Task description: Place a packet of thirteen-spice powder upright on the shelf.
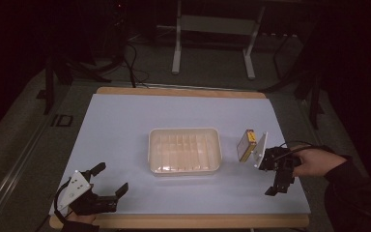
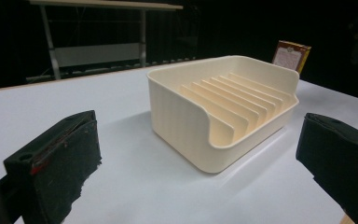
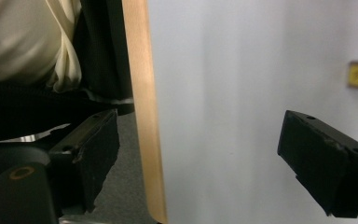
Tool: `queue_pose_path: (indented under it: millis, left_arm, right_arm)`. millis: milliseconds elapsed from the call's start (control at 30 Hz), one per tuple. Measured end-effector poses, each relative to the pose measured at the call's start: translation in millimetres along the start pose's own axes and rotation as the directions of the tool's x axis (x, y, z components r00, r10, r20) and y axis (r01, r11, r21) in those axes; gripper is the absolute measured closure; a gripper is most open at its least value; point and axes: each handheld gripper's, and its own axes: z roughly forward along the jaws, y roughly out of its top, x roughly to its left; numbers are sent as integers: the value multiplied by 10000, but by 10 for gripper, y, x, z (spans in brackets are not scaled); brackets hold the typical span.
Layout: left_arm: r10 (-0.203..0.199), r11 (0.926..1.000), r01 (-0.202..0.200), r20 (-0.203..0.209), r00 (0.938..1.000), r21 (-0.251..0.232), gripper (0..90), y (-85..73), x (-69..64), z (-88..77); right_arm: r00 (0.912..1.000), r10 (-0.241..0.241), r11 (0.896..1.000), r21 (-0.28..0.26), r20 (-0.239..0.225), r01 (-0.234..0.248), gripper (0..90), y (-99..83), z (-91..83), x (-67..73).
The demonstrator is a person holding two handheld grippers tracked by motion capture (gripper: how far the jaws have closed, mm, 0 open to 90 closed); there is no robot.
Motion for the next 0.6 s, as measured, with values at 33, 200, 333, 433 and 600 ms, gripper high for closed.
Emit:
queue_pose_path:
  millis: [33,200,333,433,600]
  left_arm:
    - [30,10000,-30,4,10000,23,0,-3,-2,0]
    - [65,10000,-65,73,10000,50,0,-8,-10,-8]
    - [34,10000,-34,82,10000,35,0,-13,-13,-24]
    - [-8,10000,8,77,10000,34,0,-17,-15,-41]
    - [-44,10000,44,22,10000,33,0,-25,-21,-60]
  right_arm:
    - [10000,-40,10000,1,-15,40,129,23,-27,-1]
    - [9995,-315,9995,94,97,315,137,104,-124,-15]
    - [9991,-340,9994,-29,258,341,136,164,-230,-61]
    - [9989,-293,9994,-164,359,299,132,176,-291,-105]
    - [9968,-353,9993,-83,712,360,119,203,-372,-177]
